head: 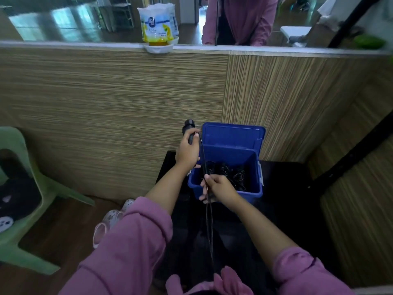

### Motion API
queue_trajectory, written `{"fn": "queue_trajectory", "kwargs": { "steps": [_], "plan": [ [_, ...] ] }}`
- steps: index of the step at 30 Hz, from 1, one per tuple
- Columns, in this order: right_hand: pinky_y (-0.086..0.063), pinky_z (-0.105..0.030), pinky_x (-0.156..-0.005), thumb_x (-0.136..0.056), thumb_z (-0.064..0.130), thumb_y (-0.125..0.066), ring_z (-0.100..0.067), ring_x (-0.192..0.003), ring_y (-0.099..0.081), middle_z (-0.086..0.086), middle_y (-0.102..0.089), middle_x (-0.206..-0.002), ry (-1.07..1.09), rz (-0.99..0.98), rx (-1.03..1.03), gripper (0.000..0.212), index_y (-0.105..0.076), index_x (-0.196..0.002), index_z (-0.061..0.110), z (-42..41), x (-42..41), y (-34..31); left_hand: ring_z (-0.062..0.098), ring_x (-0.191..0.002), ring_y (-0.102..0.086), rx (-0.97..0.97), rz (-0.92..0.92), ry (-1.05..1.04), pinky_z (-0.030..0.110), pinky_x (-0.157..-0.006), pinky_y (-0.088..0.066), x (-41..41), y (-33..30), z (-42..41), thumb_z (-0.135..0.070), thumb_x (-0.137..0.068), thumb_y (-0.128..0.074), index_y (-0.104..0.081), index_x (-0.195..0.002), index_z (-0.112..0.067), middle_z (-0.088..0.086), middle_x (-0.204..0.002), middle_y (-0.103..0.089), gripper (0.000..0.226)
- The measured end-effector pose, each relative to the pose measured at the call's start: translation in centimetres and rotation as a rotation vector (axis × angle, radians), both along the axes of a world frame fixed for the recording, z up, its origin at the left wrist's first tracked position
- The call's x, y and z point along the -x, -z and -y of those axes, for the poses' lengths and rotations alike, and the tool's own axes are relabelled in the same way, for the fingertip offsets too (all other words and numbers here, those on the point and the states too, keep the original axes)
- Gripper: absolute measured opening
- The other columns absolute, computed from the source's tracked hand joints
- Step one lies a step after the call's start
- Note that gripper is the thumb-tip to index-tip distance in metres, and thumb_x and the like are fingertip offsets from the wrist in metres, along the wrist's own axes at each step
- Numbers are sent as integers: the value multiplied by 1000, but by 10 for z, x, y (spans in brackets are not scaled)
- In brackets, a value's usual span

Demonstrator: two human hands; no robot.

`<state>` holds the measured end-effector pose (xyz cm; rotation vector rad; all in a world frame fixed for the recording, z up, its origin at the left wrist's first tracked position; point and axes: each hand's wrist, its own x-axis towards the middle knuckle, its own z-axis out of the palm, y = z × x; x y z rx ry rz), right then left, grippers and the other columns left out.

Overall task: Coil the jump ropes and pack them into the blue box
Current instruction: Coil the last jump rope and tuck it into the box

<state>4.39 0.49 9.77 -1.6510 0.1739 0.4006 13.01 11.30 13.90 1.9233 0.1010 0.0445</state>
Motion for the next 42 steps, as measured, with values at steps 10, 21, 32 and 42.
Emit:
{"fn": "queue_trajectory", "kwargs": {
  "steps": [10,21,32,42],
  "plan": [
    [-29,-22,-42,-104,25,-33,-10,-40,-26,2,-28,-55,-31,37,-37,36,-49,-75,11,9,-1,9,31,-74,-64,429,-73,78,55,-66,-58,6,-1,3,-31,-102,-42,-58,-106,-32,9,-96,-60,17],
    [-30,-23,-47,-95,35,-54,-3,-37,-35,6,-45,-51,-53,186,293,35,-68,-69,18,29,-8,10,23,-51,-52,499,-248,49,30,-47,-46,2,15,-8,-27,-102,-42,-57,-103,-29,18,-79,-55,15],
    [-56,-38,-78,-100,28,-45,-25,-66,-66,-9,-55,-64,-222,-60,-3,32,-48,-73,12,32,-8,-5,11,-60,-51,17,228,-73,35,-63,-48,-19,-5,-11,-30,-101,-42,-55,-109,-33,-5,-92,-61,16],
    [-48,-23,-50,-97,33,-52,-16,-48,-57,2,-52,-48,-398,-169,264,41,-49,-62,12,58,-5,-13,20,-83,-44,-355,302,-51,33,-76,-42,-28,8,-46,-38,-101,-38,-53,-124,-40,12,-104,-47,27]
  ]
}}
